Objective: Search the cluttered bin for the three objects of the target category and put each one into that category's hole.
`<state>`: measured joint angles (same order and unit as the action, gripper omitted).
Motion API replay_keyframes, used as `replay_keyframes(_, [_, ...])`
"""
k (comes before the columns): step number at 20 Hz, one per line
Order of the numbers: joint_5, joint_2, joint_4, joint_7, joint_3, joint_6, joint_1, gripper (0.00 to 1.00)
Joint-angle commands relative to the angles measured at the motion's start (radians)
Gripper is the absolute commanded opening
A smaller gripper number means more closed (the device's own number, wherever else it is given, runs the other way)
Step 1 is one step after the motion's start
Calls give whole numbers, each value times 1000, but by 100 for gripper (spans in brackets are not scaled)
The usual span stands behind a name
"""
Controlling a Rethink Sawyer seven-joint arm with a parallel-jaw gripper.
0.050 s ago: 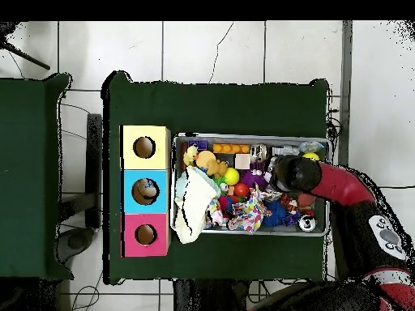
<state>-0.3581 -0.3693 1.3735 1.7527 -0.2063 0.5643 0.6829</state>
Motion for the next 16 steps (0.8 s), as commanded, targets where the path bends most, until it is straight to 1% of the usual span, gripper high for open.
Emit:
replay_keyframes(1, [-85, -29, -73, -152, -34, 113, -50, 100])
replay_keyframes(2, [-106, -42, -94, -115, 9, 123, -80, 100])
replay_keyframes(5, [-140, -59, -100, -39, 78, 112, -122, 100])
replay_keyframes(9, [-166, -70, -88, 36, 146, 74, -161, 100])
replay_keyframes(13, [-178, -77, -80, 83, 200, 36, -195, 100])
replay_keyframes(16, [-191, -92, -73, 139, 262, -2, -235, 100])
